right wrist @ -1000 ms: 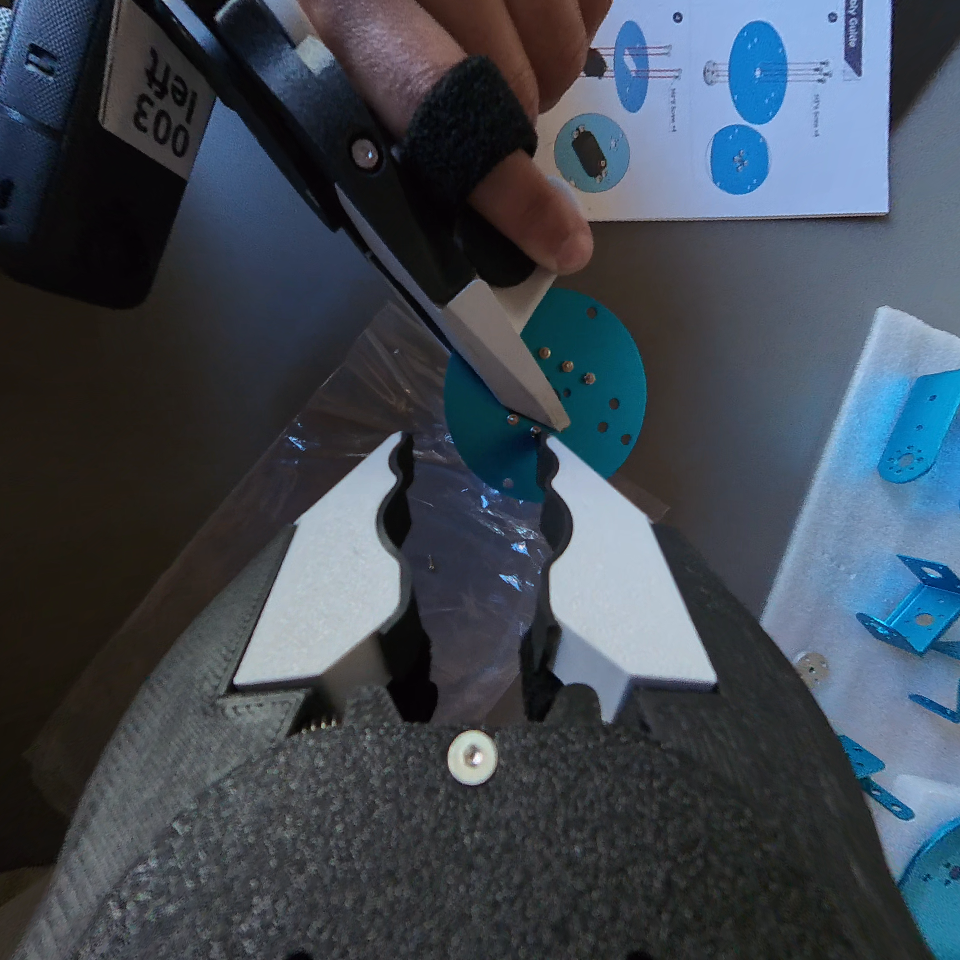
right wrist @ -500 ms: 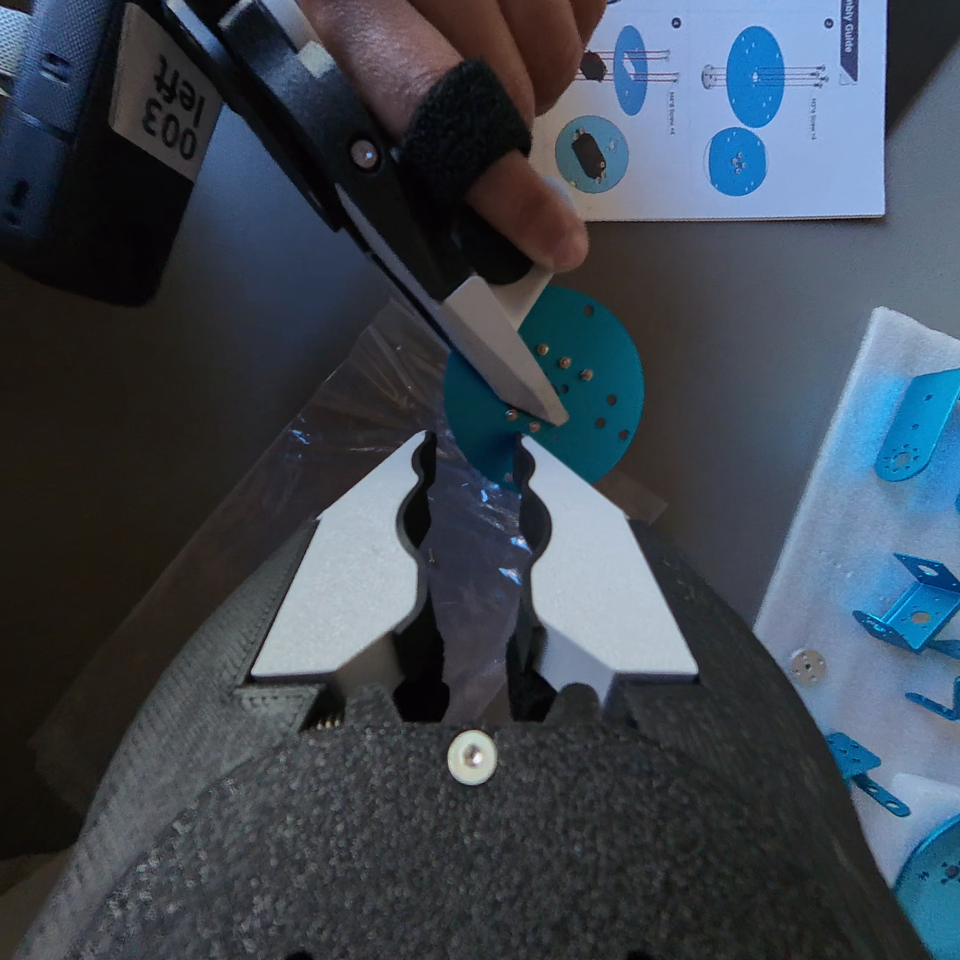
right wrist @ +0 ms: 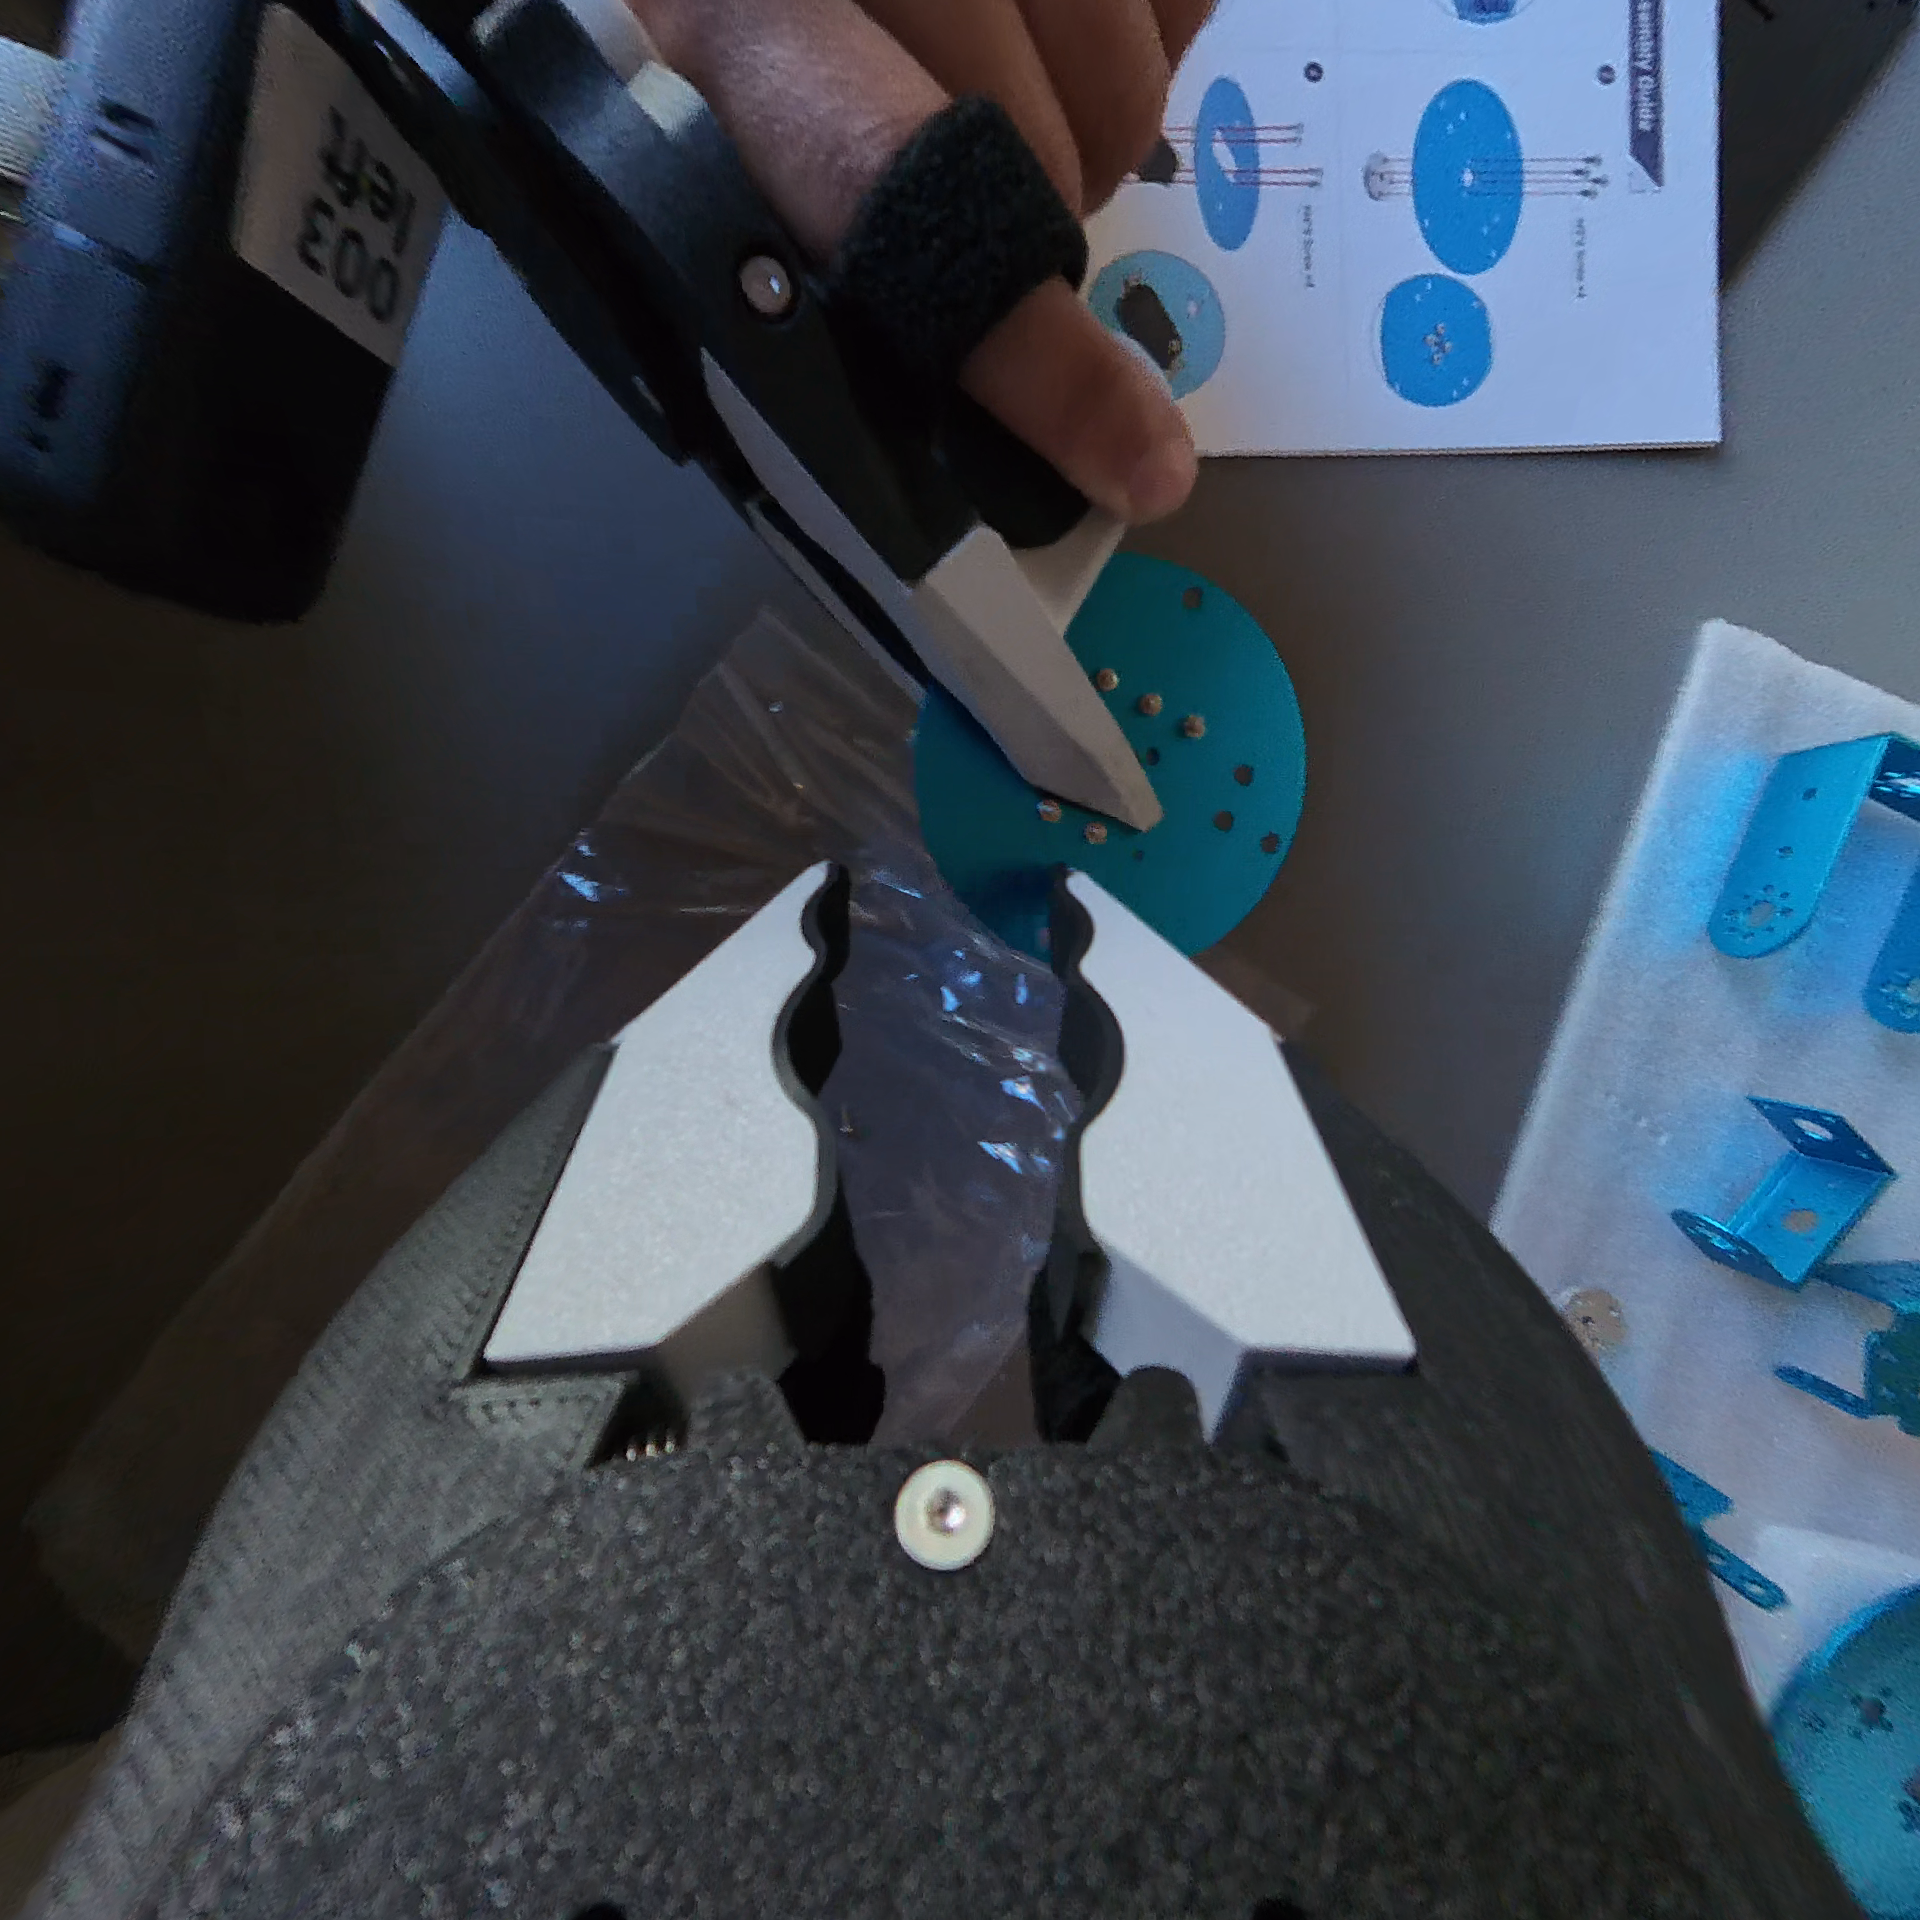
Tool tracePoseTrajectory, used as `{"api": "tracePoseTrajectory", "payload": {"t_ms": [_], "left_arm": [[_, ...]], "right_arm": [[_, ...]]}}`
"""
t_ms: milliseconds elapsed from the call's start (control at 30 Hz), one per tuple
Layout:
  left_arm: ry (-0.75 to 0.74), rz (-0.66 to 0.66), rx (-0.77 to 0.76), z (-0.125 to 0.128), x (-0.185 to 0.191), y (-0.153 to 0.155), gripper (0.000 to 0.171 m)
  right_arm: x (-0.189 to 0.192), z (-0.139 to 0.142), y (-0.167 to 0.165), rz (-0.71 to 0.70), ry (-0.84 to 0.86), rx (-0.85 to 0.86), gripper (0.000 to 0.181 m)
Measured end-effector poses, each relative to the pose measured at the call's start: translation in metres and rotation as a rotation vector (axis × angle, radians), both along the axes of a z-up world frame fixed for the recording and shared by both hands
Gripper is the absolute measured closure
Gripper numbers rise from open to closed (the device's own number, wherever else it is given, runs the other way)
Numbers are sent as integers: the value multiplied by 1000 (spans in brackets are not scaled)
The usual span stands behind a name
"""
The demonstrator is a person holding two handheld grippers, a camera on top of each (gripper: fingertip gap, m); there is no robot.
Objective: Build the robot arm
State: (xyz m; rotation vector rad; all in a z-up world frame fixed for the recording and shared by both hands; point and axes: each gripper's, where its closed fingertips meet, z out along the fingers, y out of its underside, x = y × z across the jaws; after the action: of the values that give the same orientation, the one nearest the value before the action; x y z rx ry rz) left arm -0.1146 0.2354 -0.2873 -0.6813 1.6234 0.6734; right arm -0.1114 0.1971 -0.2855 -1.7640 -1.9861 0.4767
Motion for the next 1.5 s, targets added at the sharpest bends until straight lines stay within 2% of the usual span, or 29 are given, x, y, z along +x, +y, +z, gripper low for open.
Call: {"api": "tracePoseTrajectory", "payload": {"t_ms": [167, 267, 433, 500, 567, 700, 733, 800, 867, 933, 1133, 1500], "left_arm": [[-2, -8, 6, 2, 2, -3, 171], [2, 3, -2, -1, 1, 0, 171], [-32, 42, 13, 7, -2, 6, 171], [-26, 59, 23, 7, -3, 8, 171], [-10, 88, 43, 5, -5, 13, 171], [-14, 117, 31, 3, -8, 19, 171], [-26, 121, 28, 5, -8, 19, 171], [-46, 155, 35, 10, -12, 24, 171], [-61, 164, 30, 14, -16, 28, 171], [-76, 160, 23, 16, -17, 28, 171], [-88, 162, 26, 18, -15, 26, 171], [-93, 202, 5, 15, -18, 32, 171]], "right_arm": [[-7, 1, 4, -12, 45, 2, 127], [-8, -3, 2, -19, 38, -12, 127], [-11, 5, 5, -57, 94, -7, 127], [-13, 5, 6, -93, 113, -42, 124], [-17, 5, 5, -132, 135, -110, 114], [-21, 5, 7, -152, 180, -160, 108], [-20, 8, 7, -147, 192, -172, 108], [-19, 16, 6, -130, 231, -201, 121], [-21, 27, 14, -146, 296, -183, 120], [-19, 25, 22, -158, 289, -126, 115], [-30, 19, 23, -144, 314, -80, 115], [-34, 20, 21, -177, 393, -196, 108]]}}
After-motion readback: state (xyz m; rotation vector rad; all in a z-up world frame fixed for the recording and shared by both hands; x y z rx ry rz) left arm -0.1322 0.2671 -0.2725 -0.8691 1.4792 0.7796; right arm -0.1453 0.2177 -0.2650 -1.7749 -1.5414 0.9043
